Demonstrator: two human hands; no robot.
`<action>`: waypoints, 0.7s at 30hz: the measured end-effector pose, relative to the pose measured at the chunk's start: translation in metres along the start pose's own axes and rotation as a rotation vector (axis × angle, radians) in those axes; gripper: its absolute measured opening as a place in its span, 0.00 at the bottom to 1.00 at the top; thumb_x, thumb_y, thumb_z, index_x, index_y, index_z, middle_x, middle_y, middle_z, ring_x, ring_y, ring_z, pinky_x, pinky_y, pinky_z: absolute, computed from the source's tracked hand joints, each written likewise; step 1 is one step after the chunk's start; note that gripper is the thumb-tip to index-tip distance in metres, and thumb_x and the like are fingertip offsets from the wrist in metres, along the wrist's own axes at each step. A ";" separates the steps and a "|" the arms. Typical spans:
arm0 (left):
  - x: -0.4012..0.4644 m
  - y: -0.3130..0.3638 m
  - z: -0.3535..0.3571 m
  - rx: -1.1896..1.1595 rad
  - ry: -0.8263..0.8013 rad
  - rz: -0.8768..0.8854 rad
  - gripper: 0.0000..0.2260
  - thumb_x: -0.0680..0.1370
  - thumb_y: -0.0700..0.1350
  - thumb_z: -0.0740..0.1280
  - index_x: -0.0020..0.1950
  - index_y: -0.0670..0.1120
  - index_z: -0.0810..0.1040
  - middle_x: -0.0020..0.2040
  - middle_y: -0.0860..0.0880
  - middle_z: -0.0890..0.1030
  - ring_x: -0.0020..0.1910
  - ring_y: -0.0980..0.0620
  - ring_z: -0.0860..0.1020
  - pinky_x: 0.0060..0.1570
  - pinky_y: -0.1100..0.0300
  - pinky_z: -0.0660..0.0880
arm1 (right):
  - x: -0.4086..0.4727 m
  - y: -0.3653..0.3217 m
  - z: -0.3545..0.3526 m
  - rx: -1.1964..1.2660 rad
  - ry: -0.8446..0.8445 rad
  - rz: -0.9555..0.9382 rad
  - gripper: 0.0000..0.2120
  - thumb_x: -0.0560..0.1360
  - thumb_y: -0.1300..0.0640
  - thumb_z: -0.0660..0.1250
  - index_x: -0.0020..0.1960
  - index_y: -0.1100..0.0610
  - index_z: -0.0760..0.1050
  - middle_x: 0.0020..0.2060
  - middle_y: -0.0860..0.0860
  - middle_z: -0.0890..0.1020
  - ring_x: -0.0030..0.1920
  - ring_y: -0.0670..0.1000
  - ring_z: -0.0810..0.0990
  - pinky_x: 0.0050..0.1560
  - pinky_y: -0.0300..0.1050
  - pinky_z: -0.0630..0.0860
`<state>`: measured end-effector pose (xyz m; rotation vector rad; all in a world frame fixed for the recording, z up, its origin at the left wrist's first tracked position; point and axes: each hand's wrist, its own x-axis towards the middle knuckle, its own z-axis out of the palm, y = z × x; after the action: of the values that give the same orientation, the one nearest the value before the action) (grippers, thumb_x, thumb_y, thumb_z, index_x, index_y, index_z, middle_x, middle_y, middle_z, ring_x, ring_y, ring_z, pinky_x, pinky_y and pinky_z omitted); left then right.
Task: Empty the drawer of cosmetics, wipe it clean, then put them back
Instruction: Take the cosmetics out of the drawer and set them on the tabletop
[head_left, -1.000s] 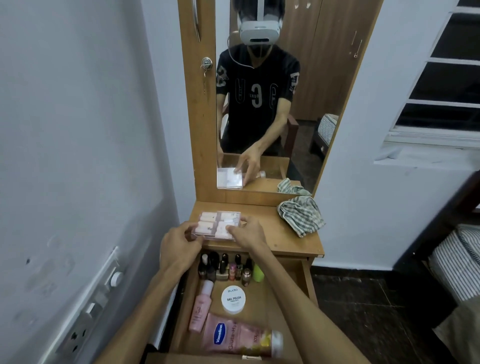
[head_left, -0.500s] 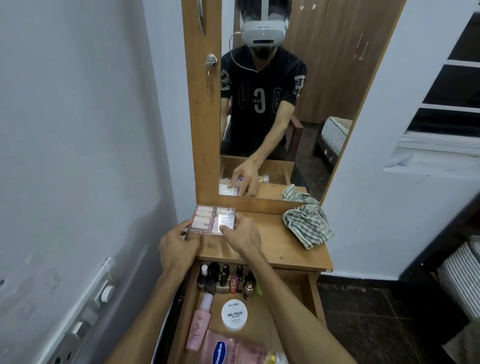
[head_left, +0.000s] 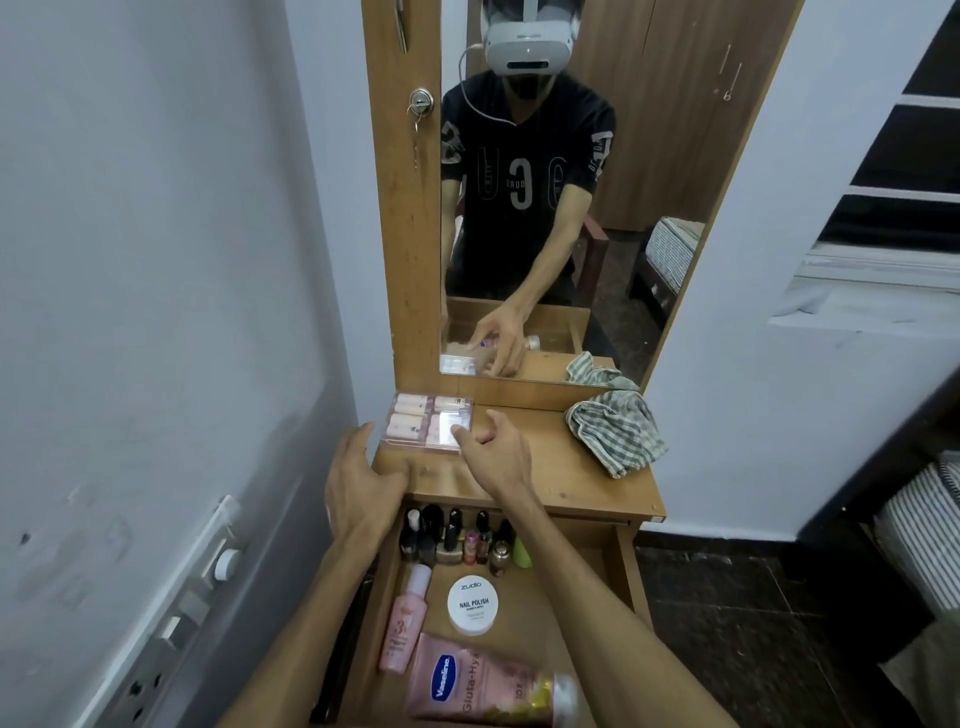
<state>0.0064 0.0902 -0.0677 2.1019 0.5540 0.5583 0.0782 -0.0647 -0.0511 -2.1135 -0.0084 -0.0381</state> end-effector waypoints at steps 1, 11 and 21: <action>-0.009 0.000 -0.002 0.005 0.042 0.043 0.26 0.71 0.44 0.74 0.69 0.48 0.75 0.67 0.49 0.77 0.64 0.47 0.76 0.59 0.53 0.74 | -0.008 0.003 -0.005 0.049 0.014 0.008 0.29 0.76 0.43 0.71 0.73 0.55 0.73 0.48 0.47 0.83 0.54 0.49 0.80 0.60 0.50 0.77; -0.093 -0.006 -0.016 0.139 -0.253 0.310 0.08 0.71 0.39 0.72 0.43 0.52 0.82 0.41 0.58 0.81 0.40 0.60 0.78 0.41 0.63 0.74 | -0.103 0.053 -0.059 0.129 0.110 -0.180 0.10 0.75 0.59 0.73 0.39 0.45 0.83 0.36 0.40 0.85 0.40 0.39 0.83 0.41 0.33 0.78; -0.120 -0.014 0.013 0.517 -0.616 0.428 0.22 0.71 0.58 0.71 0.63 0.54 0.77 0.62 0.57 0.74 0.61 0.54 0.75 0.59 0.56 0.75 | -0.149 0.087 -0.078 -0.667 -0.808 0.017 0.23 0.70 0.46 0.77 0.63 0.46 0.76 0.61 0.49 0.78 0.61 0.52 0.75 0.66 0.54 0.75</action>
<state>-0.0846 0.0209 -0.1090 2.7379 -0.1332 -0.0434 -0.0704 -0.1756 -0.0900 -2.6376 -0.5198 0.9358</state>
